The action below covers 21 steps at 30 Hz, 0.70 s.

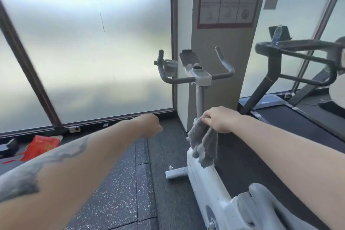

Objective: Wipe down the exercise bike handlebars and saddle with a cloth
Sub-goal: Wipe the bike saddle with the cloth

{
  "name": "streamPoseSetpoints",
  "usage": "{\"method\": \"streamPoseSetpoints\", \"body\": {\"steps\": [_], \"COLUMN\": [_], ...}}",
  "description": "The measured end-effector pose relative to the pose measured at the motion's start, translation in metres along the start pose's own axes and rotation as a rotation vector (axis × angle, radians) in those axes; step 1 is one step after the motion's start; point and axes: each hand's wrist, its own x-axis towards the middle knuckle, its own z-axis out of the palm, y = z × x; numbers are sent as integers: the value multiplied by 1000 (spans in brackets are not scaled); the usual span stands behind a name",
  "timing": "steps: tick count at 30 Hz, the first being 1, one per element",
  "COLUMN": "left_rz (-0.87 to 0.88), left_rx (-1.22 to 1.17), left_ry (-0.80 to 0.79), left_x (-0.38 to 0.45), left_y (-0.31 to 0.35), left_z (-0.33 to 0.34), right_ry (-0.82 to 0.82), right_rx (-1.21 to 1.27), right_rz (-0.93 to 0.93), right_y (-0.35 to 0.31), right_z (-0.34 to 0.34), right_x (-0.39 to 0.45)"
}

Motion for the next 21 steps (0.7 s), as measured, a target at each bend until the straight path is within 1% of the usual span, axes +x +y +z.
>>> {"method": "streamPoseSetpoints", "body": {"steps": [4, 7, 10, 18, 21], "left_rz": [15, 44, 73, 117, 123], "left_rx": [-56, -62, -28, -68, -75], "left_ry": [37, 52, 52, 200, 196], "left_x": [37, 65, 95, 201, 237], "left_y": [-13, -10, -5, 10, 9], "left_z": [-20, -29, -37, -109, -122], "right_ry": [71, 81, 98, 156, 160], "right_rx": [4, 0, 3, -58, -71], "right_rz": [77, 119, 134, 130, 145], "right_y": [9, 17, 25, 54, 54], "right_z": [-19, -28, -38, -94, -105], "right_x": [30, 58, 85, 183, 223]}}
